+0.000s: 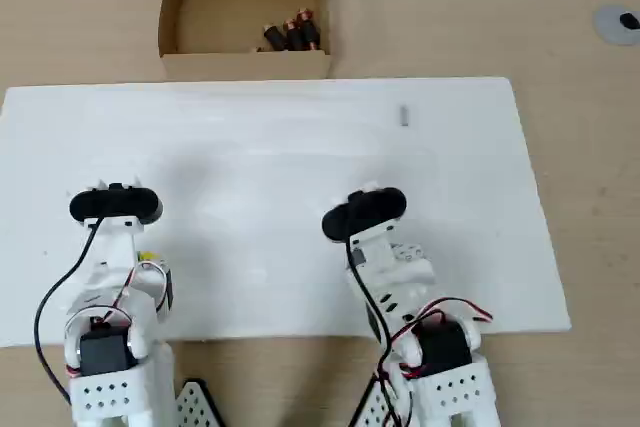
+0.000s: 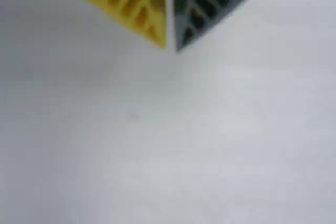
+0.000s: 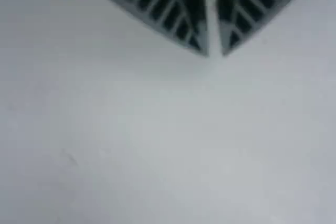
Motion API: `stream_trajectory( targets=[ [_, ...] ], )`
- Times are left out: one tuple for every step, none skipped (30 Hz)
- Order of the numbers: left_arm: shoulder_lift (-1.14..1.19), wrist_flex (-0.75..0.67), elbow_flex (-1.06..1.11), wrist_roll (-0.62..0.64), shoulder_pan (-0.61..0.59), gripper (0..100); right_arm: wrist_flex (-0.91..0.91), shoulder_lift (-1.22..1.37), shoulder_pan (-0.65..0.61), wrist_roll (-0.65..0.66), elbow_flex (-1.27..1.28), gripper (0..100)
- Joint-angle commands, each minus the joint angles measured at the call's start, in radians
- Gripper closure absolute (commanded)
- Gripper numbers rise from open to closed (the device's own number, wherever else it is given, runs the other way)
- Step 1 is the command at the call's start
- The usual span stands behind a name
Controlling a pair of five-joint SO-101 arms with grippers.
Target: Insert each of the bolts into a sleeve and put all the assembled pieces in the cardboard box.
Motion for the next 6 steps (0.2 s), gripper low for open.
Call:
stream_trajectory(
  targets=[
    [-0.005,-0.017,-0.006,-0.003,-0.012,99,-0.018,-0.116,0.008,0.008,-0.002,98.9],
    [-0.005,-0.017,-0.006,-0.003,-0.012,99,-0.018,-0.116,0.008,0.008,-0.002,98.9],
    [-0.005,-0.017,-0.006,-0.003,-0.012,99,-0.018,-0.116,0.008,0.008,-0.002,98.9],
    [-0.005,-0.017,-0.006,-0.003,-0.012,99,-0.018,-0.116,0.008,0.008,-0.002,98.9],
    [-0.005,-0.017,-0.006,-0.003,-0.012,99,-0.018,-0.116,0.008,0.008,-0.002,98.9],
    [-0.005,-0.017,-0.006,-0.003,-0.012,99,-0.018,-0.116,0.008,0.008,-0.002,98.9]
  ],
)
